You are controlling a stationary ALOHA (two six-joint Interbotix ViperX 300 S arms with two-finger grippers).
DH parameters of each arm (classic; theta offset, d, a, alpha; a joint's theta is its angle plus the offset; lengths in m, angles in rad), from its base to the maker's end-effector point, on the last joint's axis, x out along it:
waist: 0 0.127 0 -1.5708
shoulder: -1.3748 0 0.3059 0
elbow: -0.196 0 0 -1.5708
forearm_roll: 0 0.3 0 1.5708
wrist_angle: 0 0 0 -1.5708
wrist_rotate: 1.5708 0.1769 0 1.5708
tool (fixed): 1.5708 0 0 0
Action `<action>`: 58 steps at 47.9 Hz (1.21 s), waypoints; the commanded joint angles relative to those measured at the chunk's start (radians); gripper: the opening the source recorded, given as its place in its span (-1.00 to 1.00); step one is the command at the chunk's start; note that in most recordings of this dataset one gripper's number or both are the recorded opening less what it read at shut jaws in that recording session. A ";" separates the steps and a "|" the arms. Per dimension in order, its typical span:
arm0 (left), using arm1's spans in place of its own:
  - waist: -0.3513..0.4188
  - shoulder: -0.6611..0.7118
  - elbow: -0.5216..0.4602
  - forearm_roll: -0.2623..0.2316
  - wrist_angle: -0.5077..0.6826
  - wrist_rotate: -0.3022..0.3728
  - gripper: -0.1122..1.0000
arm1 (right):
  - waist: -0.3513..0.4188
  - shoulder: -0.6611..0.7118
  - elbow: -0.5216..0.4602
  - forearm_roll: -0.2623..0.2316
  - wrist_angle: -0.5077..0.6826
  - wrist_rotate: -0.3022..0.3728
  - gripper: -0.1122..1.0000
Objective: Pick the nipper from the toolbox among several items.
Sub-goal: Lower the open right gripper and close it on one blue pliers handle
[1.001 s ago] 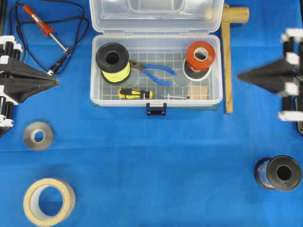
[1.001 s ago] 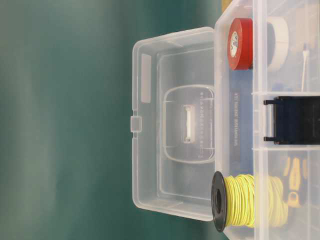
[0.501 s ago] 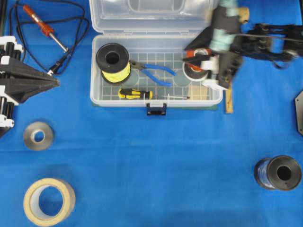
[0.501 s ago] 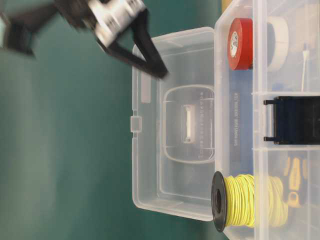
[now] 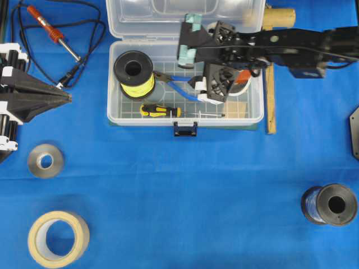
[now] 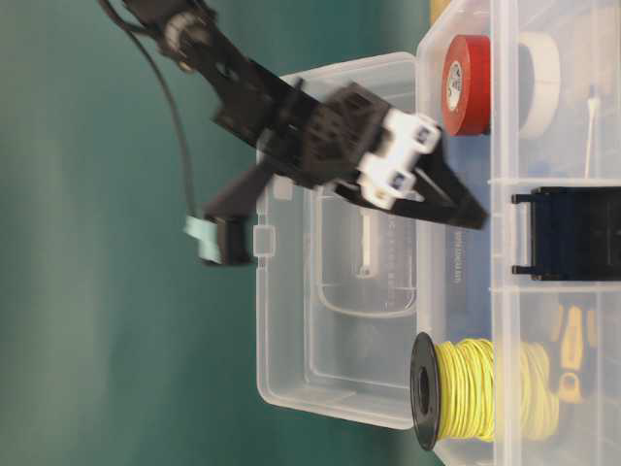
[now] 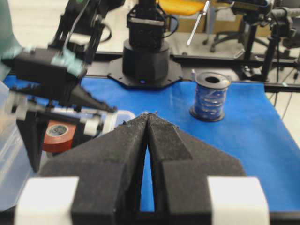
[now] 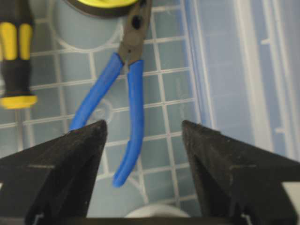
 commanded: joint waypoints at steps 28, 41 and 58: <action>-0.002 0.008 -0.009 -0.003 0.006 -0.008 -0.80 | -0.008 0.147 -0.067 -0.003 -0.002 -0.015 0.02; -0.002 0.006 -0.009 -0.003 0.006 -0.008 -0.80 | -0.002 0.127 -0.067 -0.003 0.002 -0.026 -0.56; -0.002 0.002 -0.009 -0.005 0.017 -0.009 -0.80 | -0.037 -0.069 -0.063 -0.003 0.034 -0.035 -0.56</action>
